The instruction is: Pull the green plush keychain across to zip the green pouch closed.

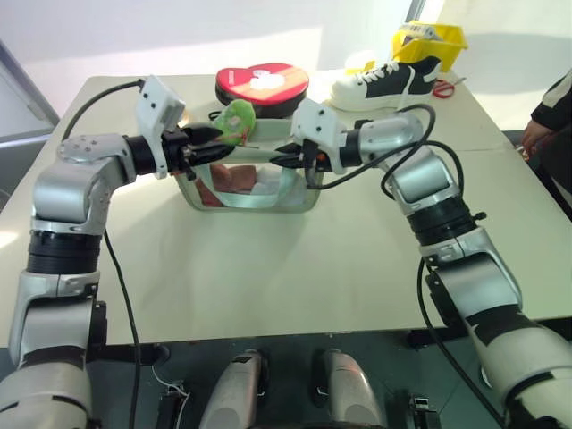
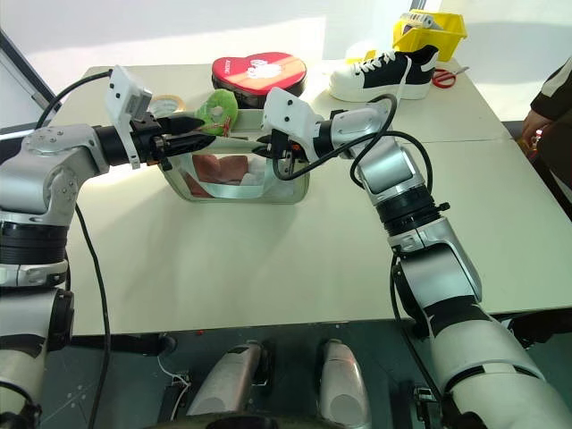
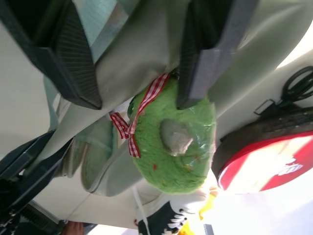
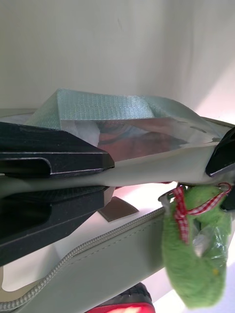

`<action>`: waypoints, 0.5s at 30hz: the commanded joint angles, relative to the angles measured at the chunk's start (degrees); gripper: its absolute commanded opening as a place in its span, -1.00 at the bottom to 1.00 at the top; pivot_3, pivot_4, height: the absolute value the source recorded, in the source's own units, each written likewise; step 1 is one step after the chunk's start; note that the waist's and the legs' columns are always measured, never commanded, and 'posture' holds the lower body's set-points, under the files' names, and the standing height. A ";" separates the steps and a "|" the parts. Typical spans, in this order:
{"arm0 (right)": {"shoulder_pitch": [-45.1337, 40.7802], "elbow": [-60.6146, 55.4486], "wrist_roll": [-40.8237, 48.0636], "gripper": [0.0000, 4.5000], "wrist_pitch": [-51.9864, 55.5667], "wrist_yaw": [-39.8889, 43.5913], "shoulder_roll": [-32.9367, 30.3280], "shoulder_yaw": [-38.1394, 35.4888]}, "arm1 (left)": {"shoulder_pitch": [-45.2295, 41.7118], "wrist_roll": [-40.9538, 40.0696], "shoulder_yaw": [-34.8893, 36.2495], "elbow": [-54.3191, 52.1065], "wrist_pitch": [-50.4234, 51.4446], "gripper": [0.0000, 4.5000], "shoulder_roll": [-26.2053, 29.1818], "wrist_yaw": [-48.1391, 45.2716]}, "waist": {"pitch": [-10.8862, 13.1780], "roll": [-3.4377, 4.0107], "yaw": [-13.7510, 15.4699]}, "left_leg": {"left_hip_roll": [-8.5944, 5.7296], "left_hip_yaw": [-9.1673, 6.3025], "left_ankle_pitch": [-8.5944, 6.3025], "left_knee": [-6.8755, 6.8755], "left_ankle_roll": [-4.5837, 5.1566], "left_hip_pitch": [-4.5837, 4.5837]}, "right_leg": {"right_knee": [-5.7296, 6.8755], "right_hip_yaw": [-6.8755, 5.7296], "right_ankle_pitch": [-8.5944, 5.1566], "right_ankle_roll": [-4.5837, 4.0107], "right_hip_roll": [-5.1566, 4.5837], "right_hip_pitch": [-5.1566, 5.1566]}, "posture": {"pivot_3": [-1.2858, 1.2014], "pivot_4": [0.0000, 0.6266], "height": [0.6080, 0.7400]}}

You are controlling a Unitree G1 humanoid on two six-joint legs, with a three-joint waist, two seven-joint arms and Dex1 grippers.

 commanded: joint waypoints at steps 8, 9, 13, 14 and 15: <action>-1.03 -2.36 0.73 -1.00 -0.52 -0.51 -0.50 -1.80 | 6.72 0.34 4.90 -0.97 -2.56 0.18 10.15 -7.20 | 0.01 0.01 0.09 | 0.01 0.06 0.00 -0.06 0.00 0.03 | 0.01 0.05 -0.01 -0.01 0.00 -0.04 | 0.03 -0.52 1.00; -1.06 -2.38 0.79 -1.00 -0.47 -0.49 -0.40 -1.74 | 7.65 1.08 4.51 -0.64 -3.81 0.18 9.25 -6.40 | 0.01 0.01 0.16 | 0.01 0.06 -0.01 -0.05 0.00 0.03 | 0.00 0.05 -0.01 0.00 0.00 -0.03 | 0.03 -0.52 1.00; -1.11 -2.39 0.86 -1.00 -0.44 -0.45 0.04 -1.49 | 8.15 4.97 3.17 3.56 -8.82 0.18 5.49 -2.46 | -0.02 -0.04 0.29 | 0.01 0.03 -0.01 0.02 0.00 0.01 | 0.00 0.05 0.00 0.00 0.00 0.01 | 0.03 -0.52 1.00; -1.13 -2.34 0.82 -1.00 -0.46 -0.43 0.10 -1.48 | 8.13 5.43 3.13 4.32 -9.51 -0.04 5.03 -2.20 | -0.02 -0.04 0.18 | 0.01 0.03 -0.01 0.02 0.00 0.01 | 0.01 0.06 0.00 0.00 0.00 0.01 | 0.03 -0.52 1.00; -1.15 -2.30 0.79 -1.00 -0.47 -0.40 0.14 -1.49 | 7.95 5.35 3.37 4.80 -9.67 -0.16 4.66 -2.11 | -0.02 -0.04 0.13 | 0.00 0.04 0.00 0.00 0.00 0.01 | 0.02 0.07 0.00 0.00 0.00 -0.01 | 0.03 -0.52 1.00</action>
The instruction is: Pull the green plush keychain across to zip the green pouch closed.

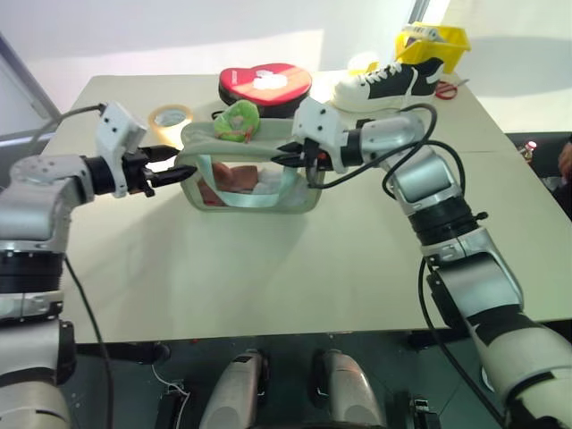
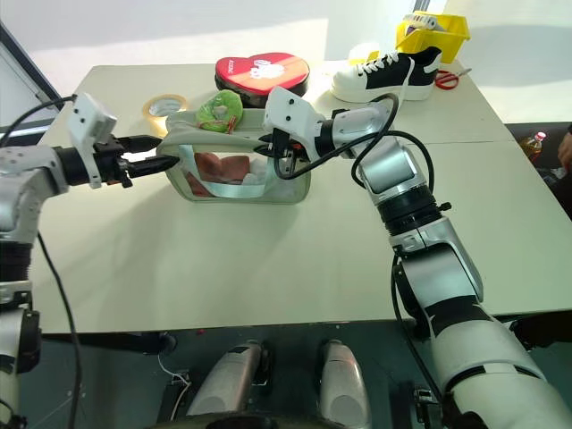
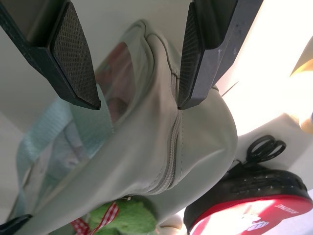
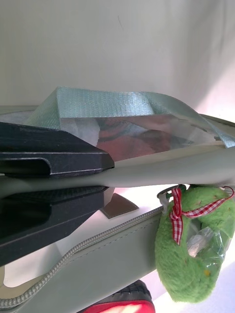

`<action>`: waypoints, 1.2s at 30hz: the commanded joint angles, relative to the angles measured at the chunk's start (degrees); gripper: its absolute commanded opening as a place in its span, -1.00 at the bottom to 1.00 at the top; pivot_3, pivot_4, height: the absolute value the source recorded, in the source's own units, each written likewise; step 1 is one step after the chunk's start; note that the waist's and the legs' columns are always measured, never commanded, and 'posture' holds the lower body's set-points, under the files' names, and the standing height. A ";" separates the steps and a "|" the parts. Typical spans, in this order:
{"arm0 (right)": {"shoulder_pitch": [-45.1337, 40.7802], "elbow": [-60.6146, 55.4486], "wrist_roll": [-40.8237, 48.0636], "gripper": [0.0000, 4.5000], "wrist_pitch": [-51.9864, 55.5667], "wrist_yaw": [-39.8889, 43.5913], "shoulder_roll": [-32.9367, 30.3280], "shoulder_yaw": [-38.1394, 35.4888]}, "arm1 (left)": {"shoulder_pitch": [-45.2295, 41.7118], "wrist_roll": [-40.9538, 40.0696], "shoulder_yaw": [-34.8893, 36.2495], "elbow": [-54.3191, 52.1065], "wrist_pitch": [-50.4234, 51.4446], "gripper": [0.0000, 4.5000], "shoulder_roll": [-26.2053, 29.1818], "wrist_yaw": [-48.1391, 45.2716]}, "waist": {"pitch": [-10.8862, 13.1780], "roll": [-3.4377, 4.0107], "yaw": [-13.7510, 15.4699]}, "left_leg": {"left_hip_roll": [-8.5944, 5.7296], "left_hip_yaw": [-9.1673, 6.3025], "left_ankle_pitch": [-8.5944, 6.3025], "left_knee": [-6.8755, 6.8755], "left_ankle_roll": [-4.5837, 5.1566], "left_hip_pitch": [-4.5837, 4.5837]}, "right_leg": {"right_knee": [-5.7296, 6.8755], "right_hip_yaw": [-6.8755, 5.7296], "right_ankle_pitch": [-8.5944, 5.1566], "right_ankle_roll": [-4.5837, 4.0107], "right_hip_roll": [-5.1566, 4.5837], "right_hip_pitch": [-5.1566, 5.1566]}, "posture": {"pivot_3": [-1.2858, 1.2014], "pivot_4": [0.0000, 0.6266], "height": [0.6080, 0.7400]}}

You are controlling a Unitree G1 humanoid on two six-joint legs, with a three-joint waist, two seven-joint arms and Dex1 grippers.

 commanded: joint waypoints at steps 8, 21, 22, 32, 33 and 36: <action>-1.14 -2.24 0.73 -1.00 -0.38 -0.66 0.25 -1.64 | -2.58 -0.92 2.90 0.98 -1.00 -0.97 -0.16 -0.11 | 0.00 0.00 -0.16 | 0.00 0.01 0.00 -0.01 0.00 0.00 | 0.12 0.01 0.00 0.00 0.00 -0.06 | 0.03 -0.52 1.00; -12.79 3.08 11.15 0.64 14.59 7.10 -1.97 -9.34 | 2.34 -2.70 3.08 -5.99 2.95 -1.00 2.47 -2.44 | 0.02 0.03 -0.14 | 0.01 0.00 0.00 -0.01 0.00 0.00 | 0.12 0.03 0.00 -0.01 0.00 -0.08 | 0.03 -0.52 1.00; -14.72 5.51 11.69 0.64 14.98 6.30 -1.20 -10.35 | 2.49 -2.75 3.13 -6.14 2.95 -1.00 2.47 -2.37 | 0.02 0.03 -0.15 | 0.01 0.00 0.00 -0.01 0.00 0.00 | 0.11 0.03 0.00 -0.01 0.00 -0.07 | 0.03 -0.52 1.00; -22.41 30.10 5.48 0.64 4.87 -5.78 10.22 -10.05 | 2.51 -2.96 2.95 -7.19 3.17 -1.00 1.65 -2.00 | 0.02 0.03 -0.29 | -0.01 0.04 0.00 -0.09 -0.02 0.01 | 0.12 0.08 0.01 -0.03 0.00 -0.11 | 0.03 -0.52 1.00; -22.65 31.86 4.81 0.64 3.90 -6.43 10.84 -9.92 | 2.74 -2.99 2.98 -7.55 3.28 -1.00 1.59 -1.94 | 0.02 0.03 -0.23 | -0.02 0.04 0.00 -0.08 -0.02 -0.01 | 0.13 0.08 0.01 -0.04 0.00 -0.12 | 0.03 -0.52 1.00; -22.84 35.33 2.98 0.64 0.63 -8.12 11.90 -9.58 | 3.63 -3.17 3.15 -8.72 3.65 -1.00 1.57 -1.82 | 0.02 0.03 -0.24 | -0.06 0.04 -0.01 -0.08 -0.02 -0.01 | 0.11 0.14 0.01 -0.03 0.00 -0.12 | 0.03 -0.52 1.00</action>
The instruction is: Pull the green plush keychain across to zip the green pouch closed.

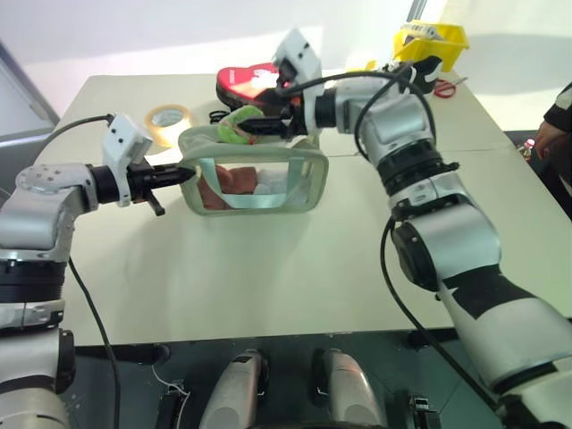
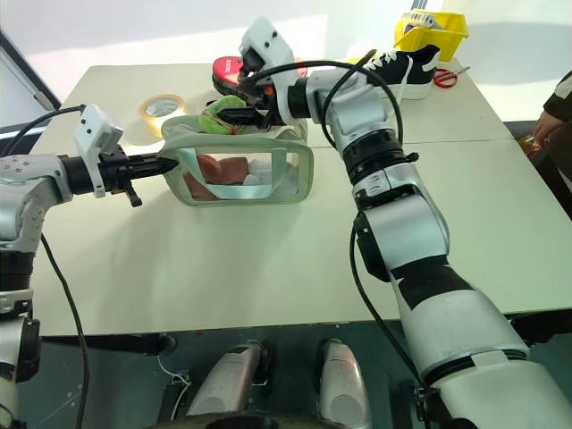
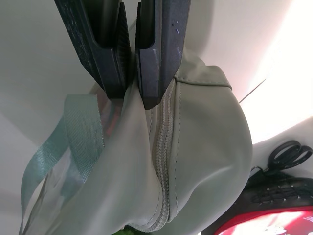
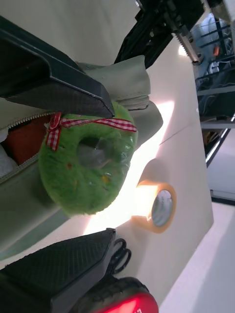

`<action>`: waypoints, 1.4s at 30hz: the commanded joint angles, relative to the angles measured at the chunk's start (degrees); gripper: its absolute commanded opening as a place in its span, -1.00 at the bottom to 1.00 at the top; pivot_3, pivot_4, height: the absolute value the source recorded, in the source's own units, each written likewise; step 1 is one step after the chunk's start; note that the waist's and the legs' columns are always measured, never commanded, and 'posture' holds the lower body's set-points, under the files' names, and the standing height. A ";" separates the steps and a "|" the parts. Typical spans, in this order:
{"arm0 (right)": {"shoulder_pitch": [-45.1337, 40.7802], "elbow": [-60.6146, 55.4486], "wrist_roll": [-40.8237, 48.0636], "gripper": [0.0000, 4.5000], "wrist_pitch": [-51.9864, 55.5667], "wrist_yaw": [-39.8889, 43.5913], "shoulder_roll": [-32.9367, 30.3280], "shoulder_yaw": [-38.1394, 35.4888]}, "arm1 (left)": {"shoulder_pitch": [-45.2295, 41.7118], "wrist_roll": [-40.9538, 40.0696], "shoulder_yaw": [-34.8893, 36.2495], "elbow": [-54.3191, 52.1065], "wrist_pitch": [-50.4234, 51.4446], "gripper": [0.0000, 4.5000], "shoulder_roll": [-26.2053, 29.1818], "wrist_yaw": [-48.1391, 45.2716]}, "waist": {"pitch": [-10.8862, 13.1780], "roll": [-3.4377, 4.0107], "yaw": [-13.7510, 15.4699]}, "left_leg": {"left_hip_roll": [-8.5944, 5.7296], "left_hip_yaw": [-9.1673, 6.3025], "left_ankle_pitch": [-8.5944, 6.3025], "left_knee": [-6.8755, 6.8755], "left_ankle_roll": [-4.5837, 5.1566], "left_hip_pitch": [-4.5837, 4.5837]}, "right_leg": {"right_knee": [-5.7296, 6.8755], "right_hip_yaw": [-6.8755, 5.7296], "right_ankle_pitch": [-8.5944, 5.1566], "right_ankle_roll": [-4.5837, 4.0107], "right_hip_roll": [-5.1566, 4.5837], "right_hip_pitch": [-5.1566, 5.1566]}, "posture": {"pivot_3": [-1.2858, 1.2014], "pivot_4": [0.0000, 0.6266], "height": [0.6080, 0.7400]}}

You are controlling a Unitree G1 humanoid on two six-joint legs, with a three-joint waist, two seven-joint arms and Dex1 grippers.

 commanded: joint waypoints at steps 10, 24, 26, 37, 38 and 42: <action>-2.85 1.99 -1.13 -0.45 -4.20 -0.43 -0.26 -2.65 | 0.75 -0.53 1.30 -3.44 0.02 -1.00 0.09 1.01 | 0.00 0.00 -0.23 | 0.01 0.00 0.01 -0.01 -0.02 0.02 | 0.04 0.03 0.00 0.00 0.02 -0.02 | 0.03 -0.52 1.00; 4.18 -19.18 -6.09 -0.98 -0.83 -7.96 -16.71 -4.70 | -0.23 -0.36 0.77 -2.75 0.42 -1.00 0.27 0.33 | 0.00 0.00 0.23 | 0.01 -0.01 0.00 -0.02 -0.01 0.01 | 0.02 0.03 -0.01 0.00 0.01 -0.01 | 0.03 -0.52 1.00; 7.30 -23.66 -8.49 -0.98 -1.12 -10.30 -19.57 -3.85 | 0.06 -0.43 0.84 -2.88 0.48 -1.00 0.34 0.33 | 0.00 0.00 0.21 | -0.01 -0.01 -0.01 0.00 0.00 0.00 | 0.00 0.03 -0.01 0.01 -0.01 0.02 | 0.03 -0.52 1.00; 28.61 -24.91 -14.10 -0.98 -3.18 -26.26 -18.58 -2.13 | -0.71 -0.44 0.26 -2.26 0.75 -1.00 0.81 0.17 | -0.01 -0.02 -0.14 | 0.06 0.16 0.01 0.01 0.05 0.04 | 0.02 0.14 -0.01 0.00 0.00 0.02 | 0.03 -0.52 1.00; 30.11 -24.54 -13.87 -0.98 -3.14 -26.96 -17.30 -1.91 | -0.89 -0.39 0.23 -2.07 0.71 -1.00 0.88 0.08 | -0.02 -0.03 -0.14 | 0.06 0.15 0.01 0.01 0.05 0.05 | 0.03 0.15 -0.01 0.00 0.00 0.02 | 0.03 -0.52 1.00; 33.46 -22.90 -11.20 -0.98 -0.42 -29.23 -11.86 -3.51 | -1.15 -0.24 0.15 -1.97 0.72 -1.00 0.97 -0.02 | -0.01 -0.02 -0.15 | 0.07 0.18 0.02 0.03 0.07 0.07 | 0.06 0.17 0.00 0.00 0.03 0.03 | 0.03 -0.52 1.00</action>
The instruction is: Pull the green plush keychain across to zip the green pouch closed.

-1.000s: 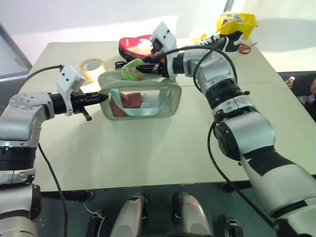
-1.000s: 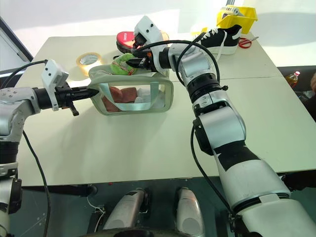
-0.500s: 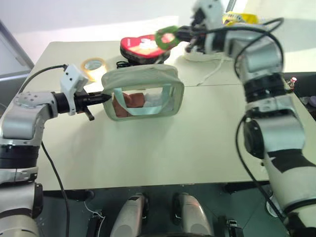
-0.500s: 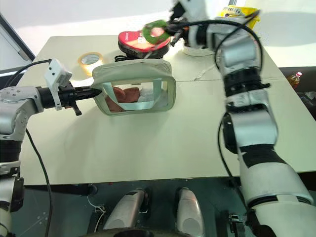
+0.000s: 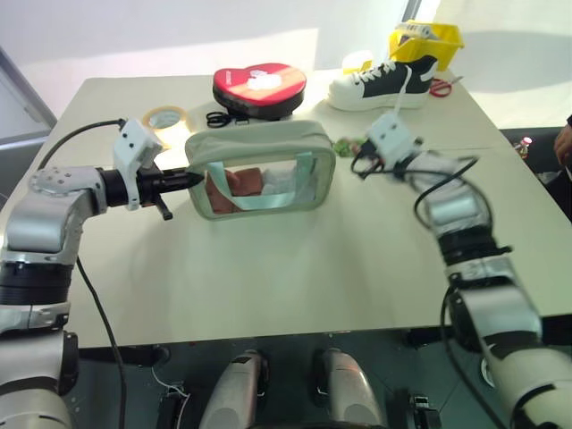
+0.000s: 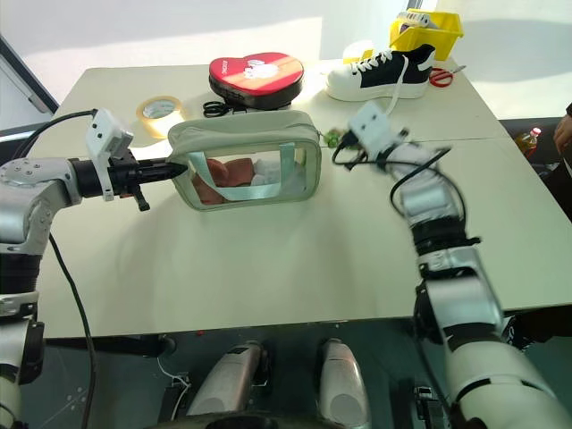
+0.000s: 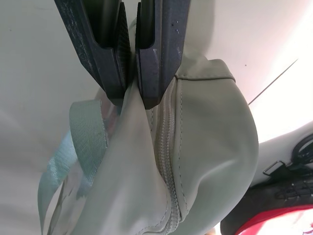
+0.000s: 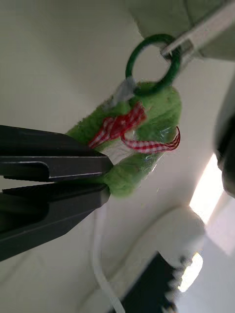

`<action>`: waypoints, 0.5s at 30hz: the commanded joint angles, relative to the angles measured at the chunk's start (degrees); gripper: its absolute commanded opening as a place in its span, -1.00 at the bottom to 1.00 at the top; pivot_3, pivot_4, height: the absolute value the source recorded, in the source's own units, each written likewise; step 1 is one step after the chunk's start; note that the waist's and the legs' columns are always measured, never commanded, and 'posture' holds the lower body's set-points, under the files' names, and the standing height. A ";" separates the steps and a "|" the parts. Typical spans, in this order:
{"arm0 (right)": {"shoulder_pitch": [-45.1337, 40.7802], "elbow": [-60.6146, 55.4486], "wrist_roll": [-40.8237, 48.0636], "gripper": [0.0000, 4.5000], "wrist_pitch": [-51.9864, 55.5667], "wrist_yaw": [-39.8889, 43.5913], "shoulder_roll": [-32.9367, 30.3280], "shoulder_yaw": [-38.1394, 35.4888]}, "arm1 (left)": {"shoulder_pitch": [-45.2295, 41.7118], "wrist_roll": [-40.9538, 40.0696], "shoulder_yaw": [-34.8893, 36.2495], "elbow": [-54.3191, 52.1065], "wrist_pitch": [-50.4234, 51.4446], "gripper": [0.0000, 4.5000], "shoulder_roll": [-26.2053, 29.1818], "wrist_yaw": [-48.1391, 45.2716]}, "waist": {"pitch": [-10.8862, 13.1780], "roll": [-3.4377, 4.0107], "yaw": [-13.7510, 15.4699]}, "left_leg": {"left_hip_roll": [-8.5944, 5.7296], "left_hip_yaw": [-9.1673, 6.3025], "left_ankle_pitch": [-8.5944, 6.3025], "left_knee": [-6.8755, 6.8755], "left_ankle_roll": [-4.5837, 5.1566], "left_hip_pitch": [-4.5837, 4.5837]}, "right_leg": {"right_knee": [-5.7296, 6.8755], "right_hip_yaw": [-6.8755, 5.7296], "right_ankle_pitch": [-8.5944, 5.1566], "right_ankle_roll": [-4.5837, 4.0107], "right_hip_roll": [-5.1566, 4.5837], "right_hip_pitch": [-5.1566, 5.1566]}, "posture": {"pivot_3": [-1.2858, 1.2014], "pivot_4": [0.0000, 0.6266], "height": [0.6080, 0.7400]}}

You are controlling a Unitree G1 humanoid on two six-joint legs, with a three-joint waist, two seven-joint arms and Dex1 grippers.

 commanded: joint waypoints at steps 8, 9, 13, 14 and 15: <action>0.24 -7.14 7.95 -0.85 8.81 3.54 3.07 -3.69 | -1.58 0.86 1.49 -0.06 -0.89 -1.00 1.61 0.19 | 0.00 0.01 0.15 | 0.00 0.00 -0.01 0.04 0.01 0.01 | 0.00 0.01 0.00 0.01 0.01 0.01 | 0.03 -0.52 1.00; -0.61 -7.82 9.12 -0.69 9.39 5.02 2.19 -4.44 | -1.68 1.01 1.39 0.05 -1.02 -1.00 1.57 0.20 | 0.00 0.01 0.18 | 0.00 0.00 -0.01 0.03 0.01 0.01 | 0.00 0.01 0.00 0.01 0.01 0.01 | 0.03 -0.52 1.00; -4.52 -9.91 11.57 0.11 10.88 13.10 -5.47 -5.66 | -2.69 1.33 1.66 1.76 -1.80 -0.84 1.14 0.46 | 0.02 0.03 0.43 | -0.01 0.00 -0.02 0.06 0.03 0.00 | -0.02 0.00 0.00 0.01 0.01 0.02 | 0.03 -0.52 1.00; -5.22 -10.18 11.81 0.36 10.93 14.79 -7.31 -5.48 | -3.13 1.26 1.90 2.40 -1.85 -0.65 1.03 0.57 | 0.02 0.03 0.44 | -0.01 0.00 -0.02 0.07 0.04 0.00 | -0.02 0.00 -0.01 0.02 0.01 0.02 | 0.03 -0.52 1.00; -6.28 -10.74 12.10 0.58 10.95 17.94 -10.24 -5.13 | -3.63 0.81 2.41 3.16 -1.62 -0.49 1.26 0.18 | 0.02 0.02 0.44 | -0.01 0.01 -0.02 0.07 0.04 0.00 | -0.03 -0.01 -0.01 0.03 0.01 0.02 | 0.03 -0.52 1.00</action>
